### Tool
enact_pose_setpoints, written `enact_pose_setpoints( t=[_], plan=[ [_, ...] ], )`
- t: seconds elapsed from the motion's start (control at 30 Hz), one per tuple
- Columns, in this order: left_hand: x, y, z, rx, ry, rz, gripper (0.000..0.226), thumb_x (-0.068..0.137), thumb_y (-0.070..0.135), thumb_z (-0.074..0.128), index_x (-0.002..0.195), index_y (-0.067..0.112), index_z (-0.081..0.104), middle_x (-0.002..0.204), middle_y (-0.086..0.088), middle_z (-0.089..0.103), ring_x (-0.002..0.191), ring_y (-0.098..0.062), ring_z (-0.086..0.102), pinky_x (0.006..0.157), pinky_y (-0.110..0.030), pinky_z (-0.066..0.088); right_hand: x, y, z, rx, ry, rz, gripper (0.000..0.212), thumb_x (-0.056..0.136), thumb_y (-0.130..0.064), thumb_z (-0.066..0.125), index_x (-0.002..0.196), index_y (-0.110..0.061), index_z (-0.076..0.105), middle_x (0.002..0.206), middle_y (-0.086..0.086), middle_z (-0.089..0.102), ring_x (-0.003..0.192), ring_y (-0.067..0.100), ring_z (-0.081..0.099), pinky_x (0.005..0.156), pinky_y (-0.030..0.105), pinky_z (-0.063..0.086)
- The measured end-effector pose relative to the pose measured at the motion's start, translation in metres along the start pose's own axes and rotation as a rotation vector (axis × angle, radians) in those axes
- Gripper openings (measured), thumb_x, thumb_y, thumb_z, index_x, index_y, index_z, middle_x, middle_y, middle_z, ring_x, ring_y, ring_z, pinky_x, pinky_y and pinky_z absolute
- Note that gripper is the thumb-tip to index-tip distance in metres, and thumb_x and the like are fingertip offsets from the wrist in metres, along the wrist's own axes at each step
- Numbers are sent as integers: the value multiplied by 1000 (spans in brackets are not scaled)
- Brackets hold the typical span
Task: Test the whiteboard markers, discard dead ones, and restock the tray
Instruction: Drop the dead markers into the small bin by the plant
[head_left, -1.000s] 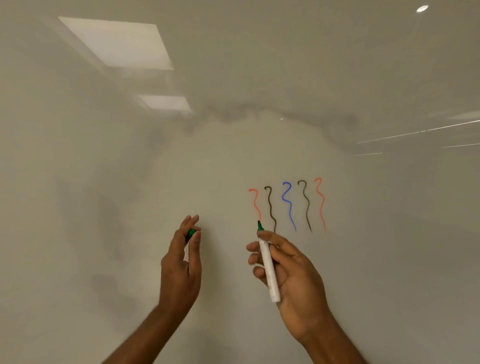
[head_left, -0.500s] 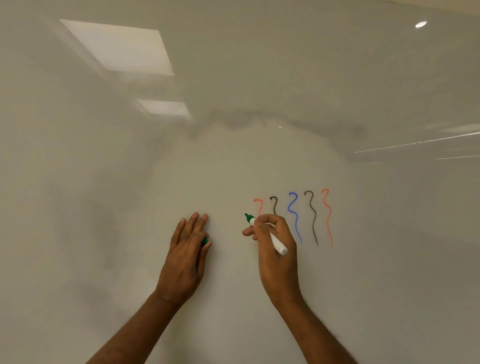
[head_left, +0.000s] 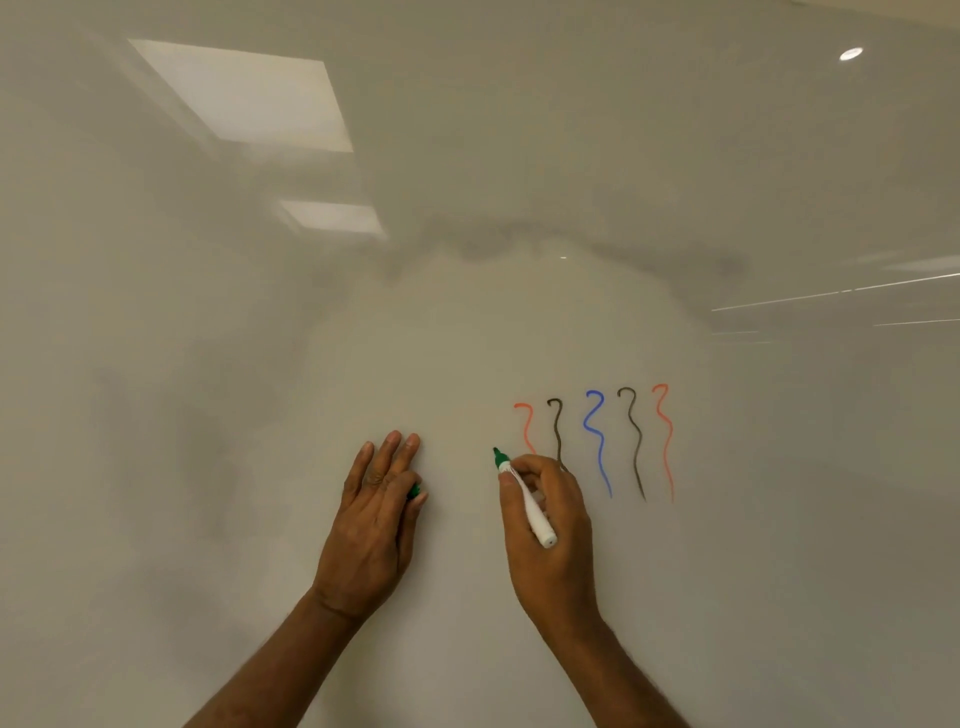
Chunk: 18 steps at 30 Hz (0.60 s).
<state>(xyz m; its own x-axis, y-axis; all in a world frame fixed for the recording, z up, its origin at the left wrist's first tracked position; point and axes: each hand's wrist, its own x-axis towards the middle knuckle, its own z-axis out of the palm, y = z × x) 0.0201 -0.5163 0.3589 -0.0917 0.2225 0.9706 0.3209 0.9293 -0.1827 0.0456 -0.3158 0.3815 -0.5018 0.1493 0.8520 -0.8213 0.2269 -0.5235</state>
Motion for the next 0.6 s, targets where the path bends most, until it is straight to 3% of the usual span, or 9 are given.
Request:
enact_pose_setpoints(
  t=[0.2,0.3,0.37,0.4,0.5,0.53,0.6],
  plan=[
    [3,6,-6,-14,-20,-17,37,105,21,43,133,-1,54,155,-11,43,151,-21,31,124,-49,26,-33,19,-23,-94,-98,98,1,96,-37,59,95,-38,59,84,-11,57,79,10,58,69,23,51],
    [7,20,-17,-67,-53,-122,45,105,23,41,146,3,46,156,-6,39,154,-8,19,125,-42,22,-41,16,-39,-8,-124,209,9,95,-31,63,87,-31,58,75,-4,64,73,17,61,64,36,52],
    [8,39,-29,-208,-75,-329,44,109,29,40,149,13,45,157,3,37,153,-3,16,124,-37,25,-46,3,-53,100,-107,228,10,95,-27,65,87,-27,59,72,1,68,70,25,63,63,40,53],
    [9,50,-35,-310,-64,-448,42,108,31,43,147,18,49,155,6,41,151,-6,25,120,-35,32,-49,-5,-59,154,-107,226,9,94,-26,66,87,-28,60,73,3,69,70,26,65,64,39,53],
    [16,91,-56,-566,72,-736,25,103,29,53,124,27,66,127,14,69,110,-8,65,93,-20,50,-58,-24,-75,282,-182,226,8,91,-25,69,93,-33,66,83,2,71,77,23,67,69,33,58],
    [21,104,-62,-673,109,-849,21,104,28,53,117,23,69,116,11,74,103,-9,69,92,-20,51,-59,-29,-80,304,-210,228,11,90,-25,70,95,-34,67,87,-1,71,80,22,67,71,31,59],
    [30,121,-67,-999,141,-1120,25,104,26,52,113,8,68,108,-3,77,104,-19,74,98,-32,52,-61,-36,-87,339,-260,220,15,91,-25,69,101,-37,68,95,-5,72,86,18,68,74,26,58]
  ],
)
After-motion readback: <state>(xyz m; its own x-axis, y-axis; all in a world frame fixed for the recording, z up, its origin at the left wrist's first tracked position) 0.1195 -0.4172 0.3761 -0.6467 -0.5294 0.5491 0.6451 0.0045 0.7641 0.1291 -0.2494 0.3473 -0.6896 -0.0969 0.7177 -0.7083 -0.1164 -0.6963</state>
